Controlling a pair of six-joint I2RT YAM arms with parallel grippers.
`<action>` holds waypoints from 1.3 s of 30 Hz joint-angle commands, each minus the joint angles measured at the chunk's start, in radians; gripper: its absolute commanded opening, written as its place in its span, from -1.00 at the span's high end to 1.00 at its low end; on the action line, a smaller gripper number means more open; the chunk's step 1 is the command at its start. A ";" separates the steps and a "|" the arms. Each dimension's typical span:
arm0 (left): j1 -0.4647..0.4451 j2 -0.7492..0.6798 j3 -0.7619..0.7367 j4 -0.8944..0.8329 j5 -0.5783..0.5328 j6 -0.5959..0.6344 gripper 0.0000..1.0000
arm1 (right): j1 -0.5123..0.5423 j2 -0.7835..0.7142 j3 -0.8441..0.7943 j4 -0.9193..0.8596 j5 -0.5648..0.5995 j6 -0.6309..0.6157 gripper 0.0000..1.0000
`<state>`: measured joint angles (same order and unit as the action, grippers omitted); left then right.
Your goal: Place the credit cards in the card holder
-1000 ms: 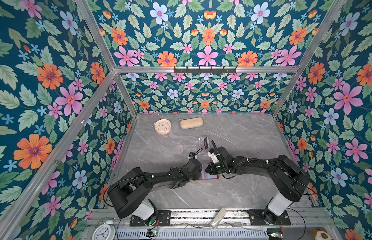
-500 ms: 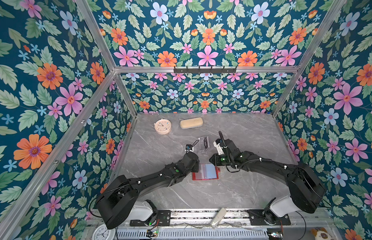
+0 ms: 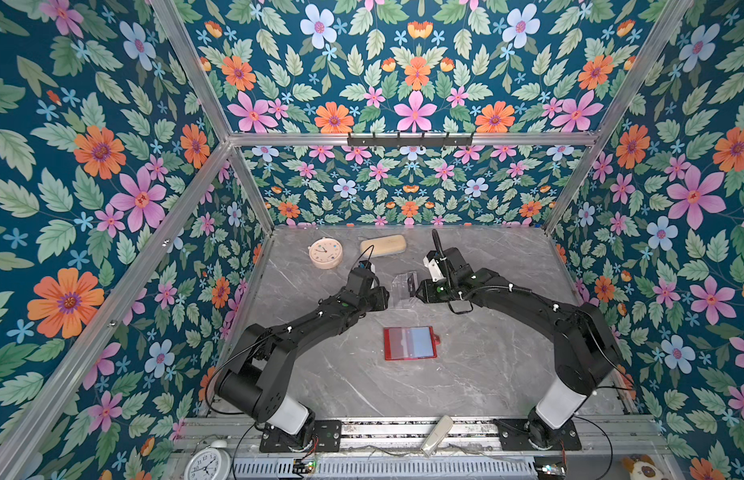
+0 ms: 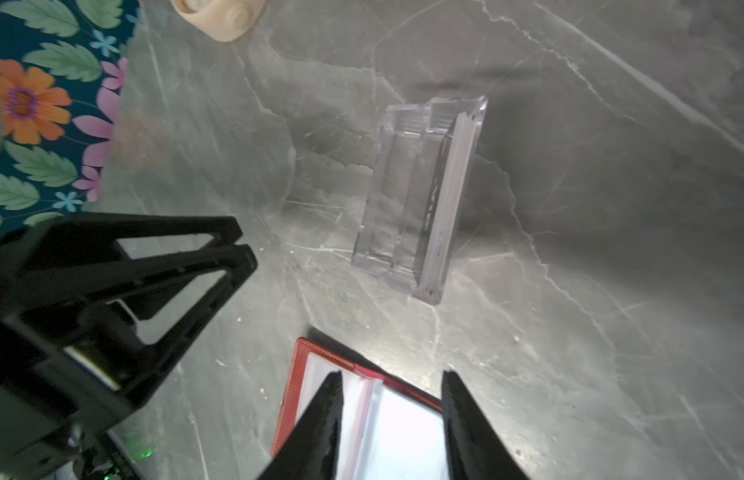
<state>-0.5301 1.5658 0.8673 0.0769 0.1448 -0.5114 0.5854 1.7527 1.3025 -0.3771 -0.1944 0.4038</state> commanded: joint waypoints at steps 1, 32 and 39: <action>0.010 0.048 0.048 0.024 0.114 0.039 -0.05 | -0.004 0.055 0.072 -0.101 0.038 -0.040 0.12; 0.055 0.379 0.268 0.014 0.223 0.010 0.19 | -0.028 0.435 0.537 -0.369 0.098 -0.067 0.23; 0.054 0.390 0.257 0.012 0.193 -0.019 0.23 | -0.026 0.479 0.592 -0.410 0.108 -0.063 0.24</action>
<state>-0.4763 1.9511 1.1290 0.0975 0.3656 -0.5201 0.5579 2.2208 1.8797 -0.7456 -0.1020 0.3378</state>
